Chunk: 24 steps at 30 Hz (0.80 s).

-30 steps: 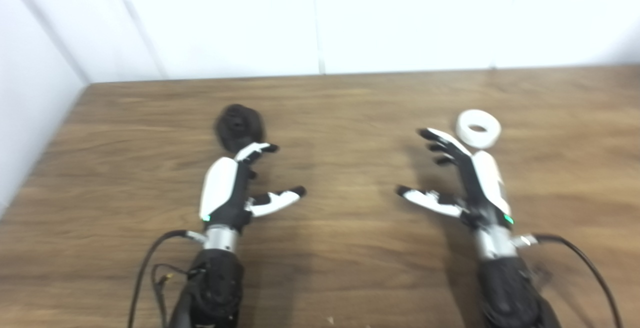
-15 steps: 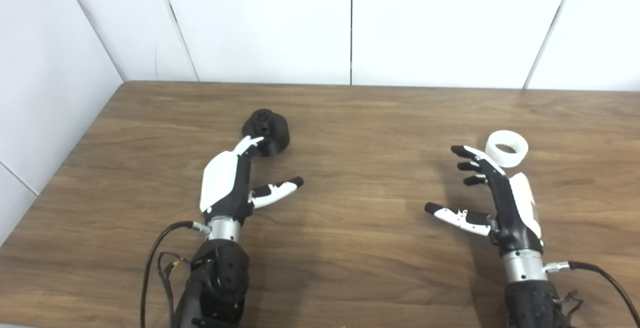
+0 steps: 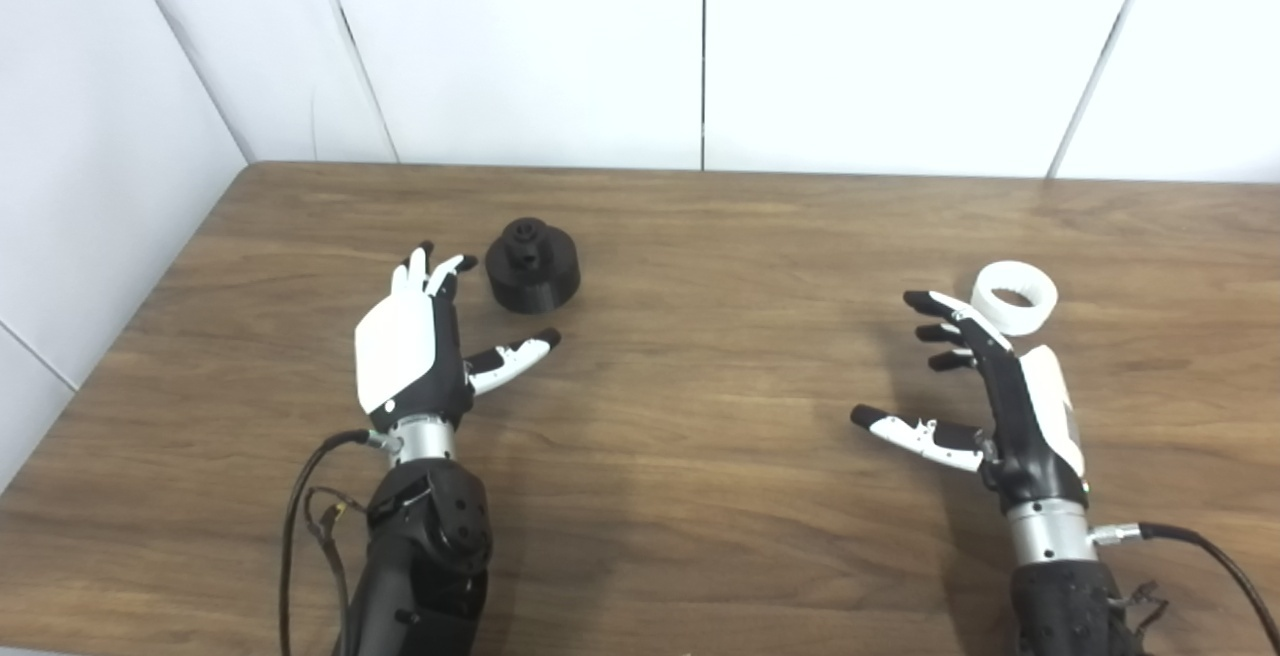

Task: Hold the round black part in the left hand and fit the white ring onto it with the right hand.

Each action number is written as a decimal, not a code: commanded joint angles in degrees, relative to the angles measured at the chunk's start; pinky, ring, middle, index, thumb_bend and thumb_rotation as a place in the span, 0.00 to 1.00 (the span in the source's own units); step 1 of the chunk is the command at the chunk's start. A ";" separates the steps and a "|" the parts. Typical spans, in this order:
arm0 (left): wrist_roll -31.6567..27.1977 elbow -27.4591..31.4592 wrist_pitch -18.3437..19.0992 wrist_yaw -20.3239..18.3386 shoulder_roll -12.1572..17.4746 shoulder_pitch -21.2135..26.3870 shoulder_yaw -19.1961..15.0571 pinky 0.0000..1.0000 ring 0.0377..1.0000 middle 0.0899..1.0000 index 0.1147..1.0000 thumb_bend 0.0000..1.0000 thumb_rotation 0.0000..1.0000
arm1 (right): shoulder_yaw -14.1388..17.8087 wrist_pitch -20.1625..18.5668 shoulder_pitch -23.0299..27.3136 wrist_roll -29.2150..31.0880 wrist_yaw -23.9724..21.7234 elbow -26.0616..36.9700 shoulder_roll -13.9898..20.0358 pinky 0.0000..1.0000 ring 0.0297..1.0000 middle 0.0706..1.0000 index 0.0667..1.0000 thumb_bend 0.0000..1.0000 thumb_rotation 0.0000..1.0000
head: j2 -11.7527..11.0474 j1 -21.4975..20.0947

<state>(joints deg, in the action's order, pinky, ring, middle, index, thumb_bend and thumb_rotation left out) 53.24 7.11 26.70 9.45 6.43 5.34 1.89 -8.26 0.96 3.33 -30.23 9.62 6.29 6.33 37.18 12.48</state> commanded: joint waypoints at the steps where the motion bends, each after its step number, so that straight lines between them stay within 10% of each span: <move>1: 1.27 -0.29 -0.11 2.52 1.08 3.04 -0.28 0.79 0.98 1.00 0.80 0.93 0.47 | 0.45 2.60 1.85 -0.18 0.69 0.49 0.54 0.62 0.73 0.80 0.77 0.79 0.17 | 0.03 0.03; 24: -2.14 -14.50 -1.17 -4.23 9.25 14.20 5.76 0.99 1.00 1.00 0.93 1.00 0.61 | 0.94 2.00 1.37 1.71 -0.48 2.50 0.75 0.64 0.74 0.81 0.77 0.78 0.15 | 0.63 -1.47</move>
<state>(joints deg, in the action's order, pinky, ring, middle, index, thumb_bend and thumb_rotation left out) 50.94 -7.12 26.48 4.39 13.99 16.20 7.47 -7.66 1.08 3.56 -28.50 9.05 6.37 6.82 37.79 10.99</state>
